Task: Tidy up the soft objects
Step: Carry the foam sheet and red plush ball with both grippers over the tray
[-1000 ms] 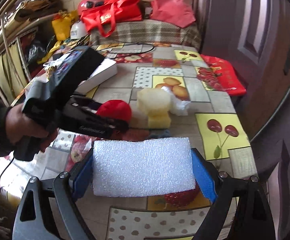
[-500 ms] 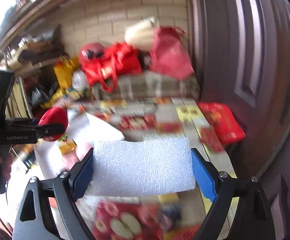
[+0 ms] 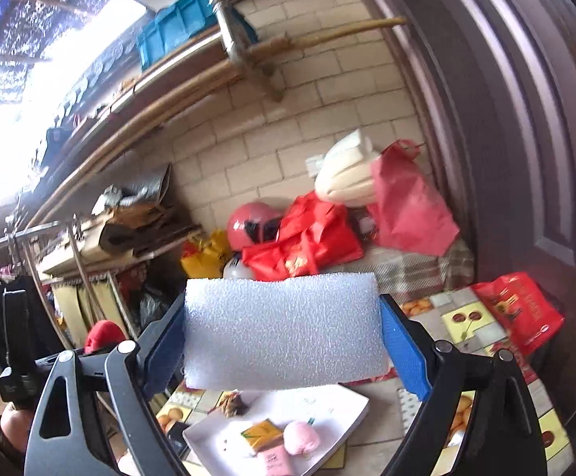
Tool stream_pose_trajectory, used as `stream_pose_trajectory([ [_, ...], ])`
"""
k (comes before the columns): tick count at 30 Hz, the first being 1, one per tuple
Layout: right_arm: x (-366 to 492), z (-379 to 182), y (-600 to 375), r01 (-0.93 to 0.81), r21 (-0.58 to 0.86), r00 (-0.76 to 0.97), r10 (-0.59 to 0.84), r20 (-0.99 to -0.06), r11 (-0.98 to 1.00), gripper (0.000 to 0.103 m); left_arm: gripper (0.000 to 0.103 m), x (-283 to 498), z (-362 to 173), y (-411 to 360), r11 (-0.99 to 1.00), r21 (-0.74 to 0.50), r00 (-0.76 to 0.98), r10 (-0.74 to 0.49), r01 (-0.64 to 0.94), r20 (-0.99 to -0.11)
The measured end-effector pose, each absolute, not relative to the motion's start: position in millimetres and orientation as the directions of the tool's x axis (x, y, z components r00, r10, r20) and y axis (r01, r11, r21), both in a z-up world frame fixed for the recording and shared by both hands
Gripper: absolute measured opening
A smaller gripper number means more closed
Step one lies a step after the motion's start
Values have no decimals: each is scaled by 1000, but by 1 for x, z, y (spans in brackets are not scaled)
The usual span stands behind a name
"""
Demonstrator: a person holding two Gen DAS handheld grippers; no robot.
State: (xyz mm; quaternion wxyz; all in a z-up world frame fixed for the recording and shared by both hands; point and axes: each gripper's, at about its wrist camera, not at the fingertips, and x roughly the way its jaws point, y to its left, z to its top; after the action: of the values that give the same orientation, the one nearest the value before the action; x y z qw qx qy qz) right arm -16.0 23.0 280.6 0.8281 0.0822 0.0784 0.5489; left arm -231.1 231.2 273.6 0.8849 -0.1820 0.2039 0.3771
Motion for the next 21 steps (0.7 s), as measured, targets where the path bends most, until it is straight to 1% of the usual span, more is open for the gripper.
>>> stream_pose_trajectory([
  [4, -24, 271, 40, -901, 223, 361, 928, -94, 373, 90, 60, -230, 264, 234, 643, -157, 619, 597, -750, -510],
  [9, -35, 263, 47, -904, 211, 350, 927, -136, 372, 90, 60, -222, 253, 233, 649, -168, 623, 574, -742, -531],
  [21, -37, 254, 60, -903, 208, 341, 921, -190, 377, 90, 60, -213, 245, 238, 661, -168, 626, 555, -732, -547],
])
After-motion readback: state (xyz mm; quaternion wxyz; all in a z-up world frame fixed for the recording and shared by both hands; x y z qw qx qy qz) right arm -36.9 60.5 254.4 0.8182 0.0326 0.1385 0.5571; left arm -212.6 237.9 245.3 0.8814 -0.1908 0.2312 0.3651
